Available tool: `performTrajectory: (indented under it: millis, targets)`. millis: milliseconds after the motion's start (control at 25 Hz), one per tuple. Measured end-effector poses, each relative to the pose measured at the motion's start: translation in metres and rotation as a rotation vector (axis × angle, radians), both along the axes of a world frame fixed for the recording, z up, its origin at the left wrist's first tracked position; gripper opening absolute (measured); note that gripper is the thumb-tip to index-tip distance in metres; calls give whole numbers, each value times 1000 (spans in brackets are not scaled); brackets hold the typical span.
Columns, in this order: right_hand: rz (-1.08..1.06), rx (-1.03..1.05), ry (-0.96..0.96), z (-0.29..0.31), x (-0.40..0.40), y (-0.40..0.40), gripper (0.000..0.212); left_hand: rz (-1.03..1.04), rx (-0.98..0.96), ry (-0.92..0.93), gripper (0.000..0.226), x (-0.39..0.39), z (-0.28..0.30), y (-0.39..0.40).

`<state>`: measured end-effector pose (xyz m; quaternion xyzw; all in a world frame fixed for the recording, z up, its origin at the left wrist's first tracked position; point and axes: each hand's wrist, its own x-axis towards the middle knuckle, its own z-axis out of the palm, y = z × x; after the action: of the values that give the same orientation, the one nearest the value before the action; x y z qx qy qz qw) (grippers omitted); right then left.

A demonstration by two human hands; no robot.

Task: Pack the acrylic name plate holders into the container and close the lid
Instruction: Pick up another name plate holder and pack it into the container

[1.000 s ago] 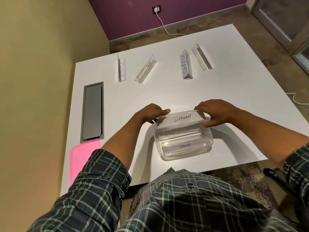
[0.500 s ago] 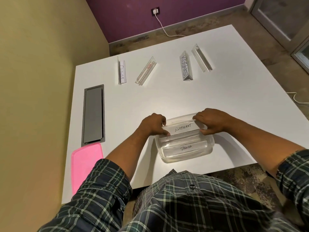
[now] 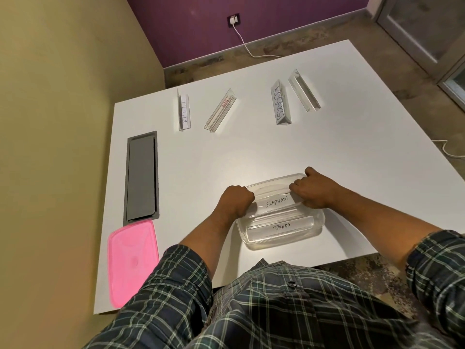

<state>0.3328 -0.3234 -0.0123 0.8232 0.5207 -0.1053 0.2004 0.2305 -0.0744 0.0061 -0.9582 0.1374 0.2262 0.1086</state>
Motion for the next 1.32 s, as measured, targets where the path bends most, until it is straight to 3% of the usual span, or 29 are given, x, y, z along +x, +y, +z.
performTrajectory:
  millis: [360, 600, 840, 920, 1160, 1320]
  targets:
    - [56, -19, 23, -5, 7, 4, 29, -47, -19, -12, 11, -3, -2, 0]
    - [168, 507, 26, -2, 14, -3, 32, 216, -420, -176, 36, 7, 16, 17]
    - [-98, 794, 257, 27, 38, 52, 33, 687, -705, -274, 20, 41, 32, 69]
    - [-211, 843, 333, 36, 55, 78, 41, 813, -767, -283, 26, 55, 29, 92]
    - [-434, 670, 446, 49, 142, 157, 79, 972, -806, -268, 47, 102, 9, 153]
    - [-621, 675, 501, 31, 209, 202, 94, 1089, -905, -316, 56, 148, -4, 175]
